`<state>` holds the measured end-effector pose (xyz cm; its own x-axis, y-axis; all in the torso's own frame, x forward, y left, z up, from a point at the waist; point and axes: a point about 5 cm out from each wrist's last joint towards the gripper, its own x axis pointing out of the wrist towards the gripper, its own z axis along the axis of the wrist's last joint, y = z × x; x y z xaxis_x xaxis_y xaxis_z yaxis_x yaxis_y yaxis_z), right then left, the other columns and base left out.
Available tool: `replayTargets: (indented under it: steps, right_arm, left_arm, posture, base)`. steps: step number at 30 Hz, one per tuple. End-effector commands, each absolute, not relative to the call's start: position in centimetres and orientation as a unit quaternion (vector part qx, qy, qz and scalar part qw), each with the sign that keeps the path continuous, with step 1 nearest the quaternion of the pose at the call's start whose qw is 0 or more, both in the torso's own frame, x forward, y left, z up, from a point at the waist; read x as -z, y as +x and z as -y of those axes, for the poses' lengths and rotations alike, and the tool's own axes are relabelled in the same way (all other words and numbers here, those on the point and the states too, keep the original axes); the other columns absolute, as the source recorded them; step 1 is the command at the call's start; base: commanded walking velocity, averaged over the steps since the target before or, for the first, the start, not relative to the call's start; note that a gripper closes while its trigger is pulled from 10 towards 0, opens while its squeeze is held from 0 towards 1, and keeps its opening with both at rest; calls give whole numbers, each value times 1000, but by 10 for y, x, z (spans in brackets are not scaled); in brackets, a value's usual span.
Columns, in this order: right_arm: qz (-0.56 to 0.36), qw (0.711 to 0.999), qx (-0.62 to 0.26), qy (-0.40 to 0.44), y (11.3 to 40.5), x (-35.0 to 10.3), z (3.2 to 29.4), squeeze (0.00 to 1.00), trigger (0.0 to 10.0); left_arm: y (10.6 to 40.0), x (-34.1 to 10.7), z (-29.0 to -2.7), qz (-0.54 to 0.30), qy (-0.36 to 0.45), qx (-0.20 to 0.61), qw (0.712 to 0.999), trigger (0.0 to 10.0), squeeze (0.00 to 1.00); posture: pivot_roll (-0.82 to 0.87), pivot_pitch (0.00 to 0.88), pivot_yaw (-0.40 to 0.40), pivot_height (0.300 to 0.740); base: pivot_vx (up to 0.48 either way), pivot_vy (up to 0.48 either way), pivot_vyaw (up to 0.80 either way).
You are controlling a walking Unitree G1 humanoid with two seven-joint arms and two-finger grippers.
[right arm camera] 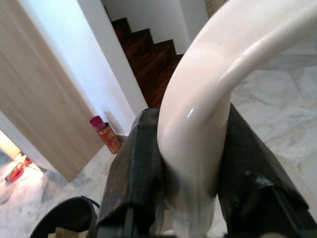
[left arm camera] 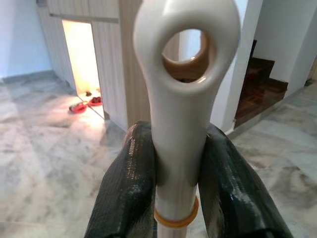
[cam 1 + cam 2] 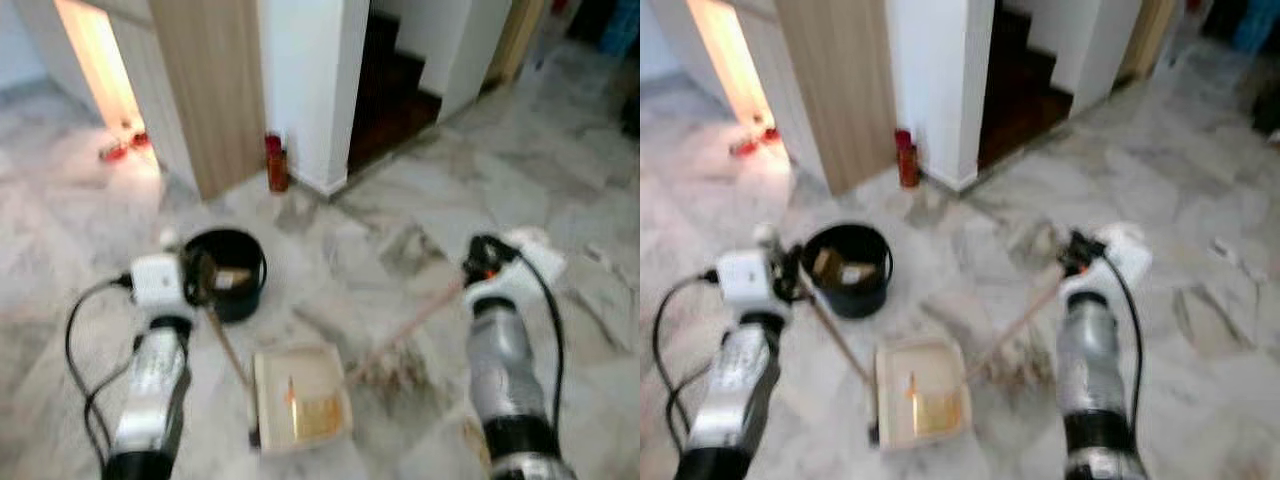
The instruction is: Sweep floor
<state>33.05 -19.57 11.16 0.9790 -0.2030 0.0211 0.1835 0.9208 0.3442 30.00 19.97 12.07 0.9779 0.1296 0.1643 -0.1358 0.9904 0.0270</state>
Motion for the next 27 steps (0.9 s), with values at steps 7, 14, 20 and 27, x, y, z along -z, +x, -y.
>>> replayTargets:
  steps: [7, 14, 20, 27]
  right_arm:
    - [58, 975, 105, 186, 333, -125, 201, 0, 10000]
    - [60, 976, 102, 185, 334, -127, 201, 0, 10000]
    - [61, 976, 102, 184, 335, -128, 201, 0, 10000]
    - [61, 976, 101, 184, 336, -128, 200, 0, 10000]
  left_arm:
    - [303, -131, -196, 101, 22, -61, 993, 10000, 0]
    - [304, -132, -196, 102, 22, -63, 993, 10000, 0]
    - [304, -132, -195, 101, 21, -63, 993, 10000, 0]
    - [305, -133, -195, 101, 20, -61, 993, 10000, 0]
  posture:
    - [-11, 0, -3, 740]
    - [-10, 0, -5, 740]
    - [-9, 0, -7, 740]
    - [-8, 0, -6, 740]
  base:
    - [0, 366, 0]
    - [0, 367, 0]
    - [0, 367, 0]
    - [0, 367, 0]
